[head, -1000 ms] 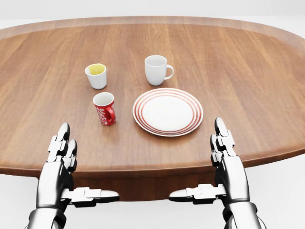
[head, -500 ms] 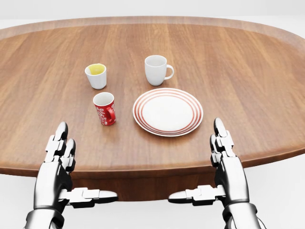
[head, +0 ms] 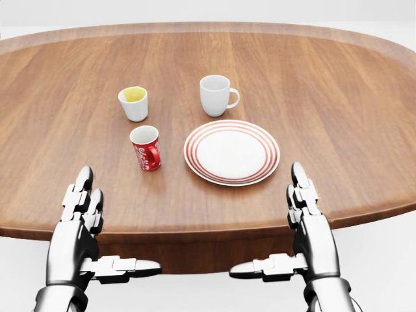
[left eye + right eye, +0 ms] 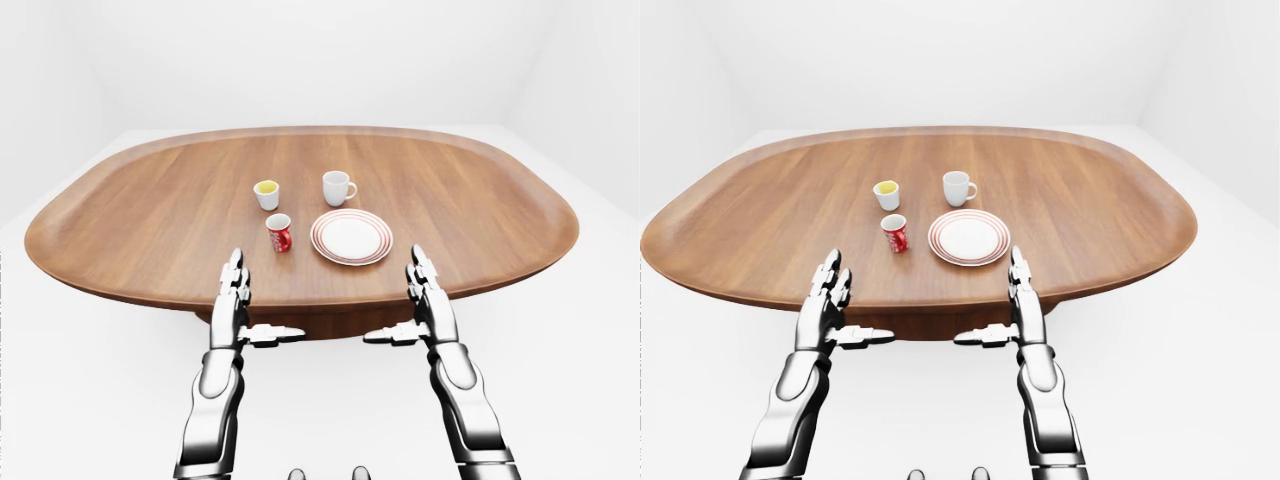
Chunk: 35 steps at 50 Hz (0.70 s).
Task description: Pick up the red mug and put it on the plate
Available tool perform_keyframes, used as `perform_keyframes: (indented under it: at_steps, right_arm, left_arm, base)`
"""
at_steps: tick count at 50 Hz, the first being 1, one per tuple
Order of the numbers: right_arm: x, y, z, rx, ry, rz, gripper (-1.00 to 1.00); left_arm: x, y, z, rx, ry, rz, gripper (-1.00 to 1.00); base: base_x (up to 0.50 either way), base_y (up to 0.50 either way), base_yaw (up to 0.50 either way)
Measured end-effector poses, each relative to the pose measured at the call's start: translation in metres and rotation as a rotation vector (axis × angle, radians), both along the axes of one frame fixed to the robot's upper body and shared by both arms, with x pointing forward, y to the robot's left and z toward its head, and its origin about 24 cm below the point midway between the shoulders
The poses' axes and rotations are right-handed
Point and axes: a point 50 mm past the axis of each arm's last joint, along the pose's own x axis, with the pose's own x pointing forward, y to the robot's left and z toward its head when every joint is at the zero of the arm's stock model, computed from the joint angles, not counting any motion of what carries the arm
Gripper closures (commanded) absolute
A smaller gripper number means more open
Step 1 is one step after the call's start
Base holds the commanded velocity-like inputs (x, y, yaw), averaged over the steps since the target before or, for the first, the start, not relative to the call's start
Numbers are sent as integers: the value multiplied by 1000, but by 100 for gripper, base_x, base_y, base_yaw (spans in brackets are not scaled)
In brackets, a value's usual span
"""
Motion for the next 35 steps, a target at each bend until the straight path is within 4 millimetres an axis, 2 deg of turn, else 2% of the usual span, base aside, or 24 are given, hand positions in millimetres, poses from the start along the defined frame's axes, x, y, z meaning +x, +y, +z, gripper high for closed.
perform_keyframes:
  at_steps: [26, 35]
  right_arm:
    - [0, 1, 1, 0, 0, 4, -100]
    - [0, 1, 2, 9, -9, 9, -100]
  left_arm:
    - [0, 0, 0, -1, 2, -1, -100]
    - [0, 0, 0, -2, 3, 0, -100]
  base:
    - [0, 22, 0]
    - [0, 1, 0]
